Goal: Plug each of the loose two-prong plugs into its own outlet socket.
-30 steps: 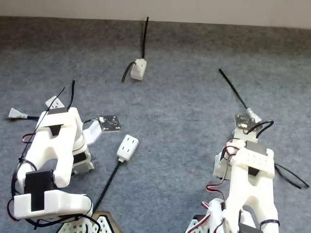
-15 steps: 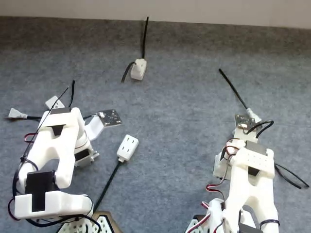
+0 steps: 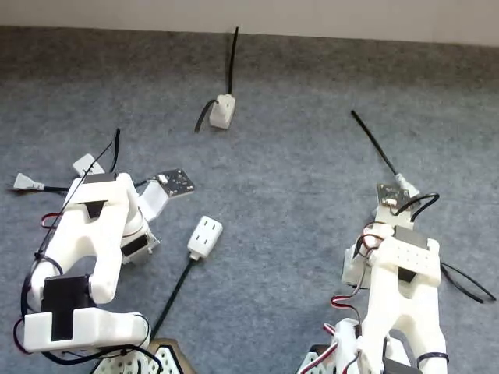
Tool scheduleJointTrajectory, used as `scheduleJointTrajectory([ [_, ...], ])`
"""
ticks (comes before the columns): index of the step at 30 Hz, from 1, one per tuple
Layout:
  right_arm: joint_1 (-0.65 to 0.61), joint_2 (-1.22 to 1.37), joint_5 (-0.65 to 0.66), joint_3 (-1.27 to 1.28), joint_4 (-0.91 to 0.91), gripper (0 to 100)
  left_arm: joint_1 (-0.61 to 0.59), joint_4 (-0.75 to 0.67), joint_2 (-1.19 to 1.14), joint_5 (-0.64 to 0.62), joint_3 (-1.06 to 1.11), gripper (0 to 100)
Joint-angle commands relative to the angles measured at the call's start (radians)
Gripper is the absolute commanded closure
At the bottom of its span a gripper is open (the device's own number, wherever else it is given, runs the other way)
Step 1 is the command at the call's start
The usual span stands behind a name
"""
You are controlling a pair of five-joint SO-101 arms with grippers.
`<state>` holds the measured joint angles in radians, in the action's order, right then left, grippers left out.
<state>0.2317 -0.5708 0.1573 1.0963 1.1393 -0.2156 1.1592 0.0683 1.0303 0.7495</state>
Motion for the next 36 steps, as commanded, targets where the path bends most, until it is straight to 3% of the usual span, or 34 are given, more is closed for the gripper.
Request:
scheduleJointTrajectory([
  [1, 0.002, -0.005, -0.008, -0.004, -0.01, 99.1, 0.042, -0.044, 0.036, -0.012, -0.012, 96],
  [5, 0.002, -0.005, -0.008, -0.004, -0.01, 99.1, 0.047, -0.048, 0.036, -0.078, -0.015, 96],
  [20, 0.002, -0.005, -0.008, -0.004, -0.01, 99.1, 0.039, -0.094, 0.025, -0.083, -0.007, 96],
  [27, 0.002, -0.005, -0.008, -0.004, -0.01, 99.1, -0.015, -0.11, 0.036, -0.138, -0.007, 80],
  [36, 0.002, -0.005, -0.008, -0.004, -0.01, 99.1, -0.008, -0.11, 0.036, -0.141, -0.012, 83],
])
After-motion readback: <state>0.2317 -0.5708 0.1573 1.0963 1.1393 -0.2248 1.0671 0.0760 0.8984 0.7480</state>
